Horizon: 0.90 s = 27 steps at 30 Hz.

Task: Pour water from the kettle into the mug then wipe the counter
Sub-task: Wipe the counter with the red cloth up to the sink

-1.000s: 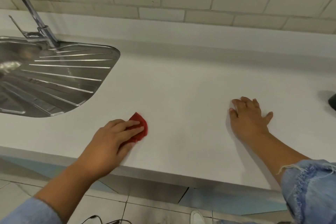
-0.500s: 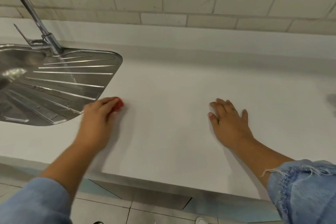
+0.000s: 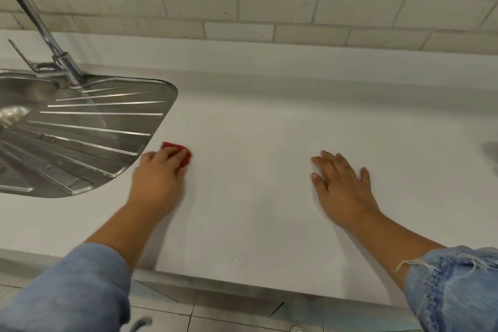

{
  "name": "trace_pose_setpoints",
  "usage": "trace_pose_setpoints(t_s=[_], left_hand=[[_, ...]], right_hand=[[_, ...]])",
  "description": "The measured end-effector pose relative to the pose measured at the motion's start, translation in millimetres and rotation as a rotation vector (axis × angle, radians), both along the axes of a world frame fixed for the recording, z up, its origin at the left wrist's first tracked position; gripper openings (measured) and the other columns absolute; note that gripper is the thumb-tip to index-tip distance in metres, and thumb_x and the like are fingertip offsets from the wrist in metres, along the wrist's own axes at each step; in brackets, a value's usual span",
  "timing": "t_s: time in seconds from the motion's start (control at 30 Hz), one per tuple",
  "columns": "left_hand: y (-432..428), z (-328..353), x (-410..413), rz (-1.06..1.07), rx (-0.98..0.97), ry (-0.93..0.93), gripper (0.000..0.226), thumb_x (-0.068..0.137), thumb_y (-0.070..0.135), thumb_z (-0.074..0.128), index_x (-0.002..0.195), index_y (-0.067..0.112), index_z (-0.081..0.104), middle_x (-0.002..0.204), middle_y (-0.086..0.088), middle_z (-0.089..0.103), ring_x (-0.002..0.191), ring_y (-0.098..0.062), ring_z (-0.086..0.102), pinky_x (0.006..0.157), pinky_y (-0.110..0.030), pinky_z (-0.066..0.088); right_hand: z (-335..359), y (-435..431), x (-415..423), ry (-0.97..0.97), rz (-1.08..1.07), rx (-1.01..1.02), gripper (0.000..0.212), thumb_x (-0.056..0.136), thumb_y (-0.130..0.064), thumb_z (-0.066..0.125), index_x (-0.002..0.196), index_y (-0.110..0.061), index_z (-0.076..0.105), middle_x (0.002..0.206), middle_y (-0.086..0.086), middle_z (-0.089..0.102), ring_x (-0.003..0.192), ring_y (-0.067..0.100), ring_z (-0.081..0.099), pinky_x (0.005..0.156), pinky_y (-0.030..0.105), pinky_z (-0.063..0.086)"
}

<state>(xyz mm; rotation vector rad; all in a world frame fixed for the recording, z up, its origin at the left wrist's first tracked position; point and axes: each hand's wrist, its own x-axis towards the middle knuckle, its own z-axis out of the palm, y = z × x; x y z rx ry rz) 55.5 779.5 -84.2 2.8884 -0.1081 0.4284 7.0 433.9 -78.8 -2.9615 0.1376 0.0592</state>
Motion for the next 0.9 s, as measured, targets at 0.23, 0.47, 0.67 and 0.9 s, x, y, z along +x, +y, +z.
trace_pose_setpoints(t_s=[0.23, 0.47, 0.67, 0.9], left_hand=[[44, -3, 25, 0.328, -0.116, 0.127, 0.038, 0.093, 0.031, 0.041, 0.127, 0.020, 0.053, 0.135, -0.013, 0.048, 0.117, -0.038, 0.037, 0.101, -0.049, 0.037], [-109, 14, -14, -0.245, -0.148, -0.014, 0.039, 0.088, 0.033, 0.036, 0.114, 0.022, 0.062, 0.121, -0.006, 0.061, 0.100, -0.037, 0.049, 0.087, -0.039, 0.045], [-140, -3, -16, -0.418, -0.006, -0.010, 0.043, 0.085, 0.044, 0.038, 0.122, 0.033, 0.057, 0.127, 0.002, 0.058, 0.104, -0.031, 0.051, 0.082, -0.040, 0.050], [-13, -6, 58, 0.044, -0.032, 0.000, 0.037, 0.087, 0.035, 0.043, 0.118, 0.026, 0.063, 0.125, -0.003, 0.060, 0.103, -0.042, 0.045, 0.084, -0.045, 0.046]], right_hand=[[-1, 1, 1, 0.013, -0.009, -0.007, 0.048, 0.099, -0.041, 0.013, 0.146, -0.036, 0.014, 0.159, -0.014, 0.005, 0.147, 0.010, -0.001, 0.117, 0.053, 0.004], [-2, 0, 1, -0.005, -0.007, 0.013, 0.047, 0.099, -0.041, 0.015, 0.146, -0.036, 0.018, 0.158, -0.014, 0.008, 0.146, 0.011, 0.000, 0.117, 0.053, 0.004], [1, 1, 4, 0.034, -0.006, -0.019, 0.048, 0.098, -0.043, 0.016, 0.146, -0.037, 0.018, 0.157, -0.014, 0.010, 0.146, 0.011, 0.005, 0.117, 0.053, 0.006], [22, -6, 40, -0.016, -0.001, -0.034, 0.039, 0.098, -0.043, 0.023, 0.131, -0.033, 0.042, 0.139, -0.008, 0.038, 0.131, 0.018, 0.032, 0.114, 0.057, 0.008]])
